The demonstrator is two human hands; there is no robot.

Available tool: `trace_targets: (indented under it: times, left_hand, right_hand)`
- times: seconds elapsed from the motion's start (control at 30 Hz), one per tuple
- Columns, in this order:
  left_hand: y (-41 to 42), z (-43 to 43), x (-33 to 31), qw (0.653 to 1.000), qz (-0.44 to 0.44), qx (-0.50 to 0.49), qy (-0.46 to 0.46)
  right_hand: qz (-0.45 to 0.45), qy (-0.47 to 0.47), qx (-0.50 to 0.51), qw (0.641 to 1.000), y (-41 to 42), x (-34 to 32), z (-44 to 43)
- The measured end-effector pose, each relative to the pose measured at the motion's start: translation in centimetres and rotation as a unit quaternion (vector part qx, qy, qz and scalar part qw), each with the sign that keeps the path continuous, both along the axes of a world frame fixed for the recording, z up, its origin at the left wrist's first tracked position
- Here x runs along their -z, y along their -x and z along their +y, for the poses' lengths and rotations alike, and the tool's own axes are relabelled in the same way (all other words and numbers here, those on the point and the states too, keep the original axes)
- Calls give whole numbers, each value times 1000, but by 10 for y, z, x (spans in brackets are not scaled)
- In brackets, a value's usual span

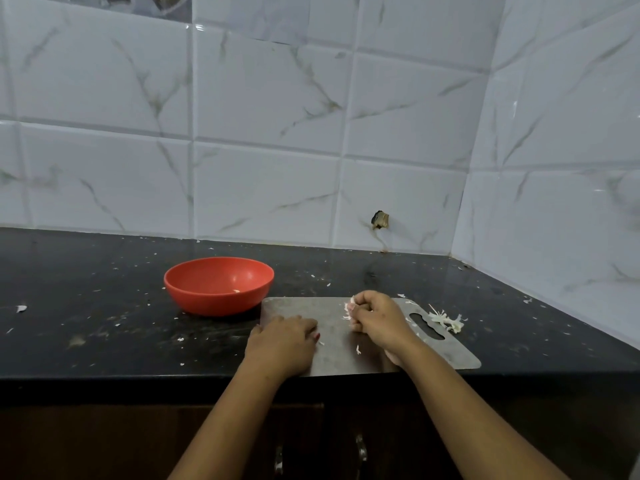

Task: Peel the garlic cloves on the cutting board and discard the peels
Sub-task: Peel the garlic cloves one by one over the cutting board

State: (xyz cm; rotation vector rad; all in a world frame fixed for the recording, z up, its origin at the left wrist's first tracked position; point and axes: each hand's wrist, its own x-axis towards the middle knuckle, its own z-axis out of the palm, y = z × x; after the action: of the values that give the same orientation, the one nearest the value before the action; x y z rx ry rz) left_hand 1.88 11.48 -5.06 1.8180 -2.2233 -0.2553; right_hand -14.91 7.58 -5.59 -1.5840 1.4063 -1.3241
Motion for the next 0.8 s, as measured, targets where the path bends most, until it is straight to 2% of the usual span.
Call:
trace_targets:
  times: [0.1, 0.17, 0.23, 0.33, 0.4, 0.6, 0.7, 0.8]
  left_hand:
    - [4, 0, 1, 1000, -21, -3, 0]
    - [4, -1, 2, 1000, 7, -8, 10]
    - [4, -2, 3, 999, 33, -8, 17]
    - [4, -2, 5, 999, 39, -2, 25]
    - [4, -2, 5, 998, 47, 1, 31]
    - [5, -3, 9, 992, 93, 2, 90]
    - [10, -3, 8, 974, 193, 49, 107]
    - [12, 1, 6, 945, 279, 76, 154]
  right_hand:
    - [-1, 15, 8, 1000, 10, -2, 0]
    - [12, 18, -6, 1000, 9, -1, 2]
    - [86, 22, -15, 996, 4, 2, 5]
    - [255, 43, 18, 966, -2, 3, 5]
    - [288, 50, 43, 955, -1, 0, 4]
    - [225, 24, -5, 974, 6, -6, 12]
    - [106, 3, -48, 993, 0, -6, 18]
    - [-6, -9, -110, 994, -11, -10, 23]
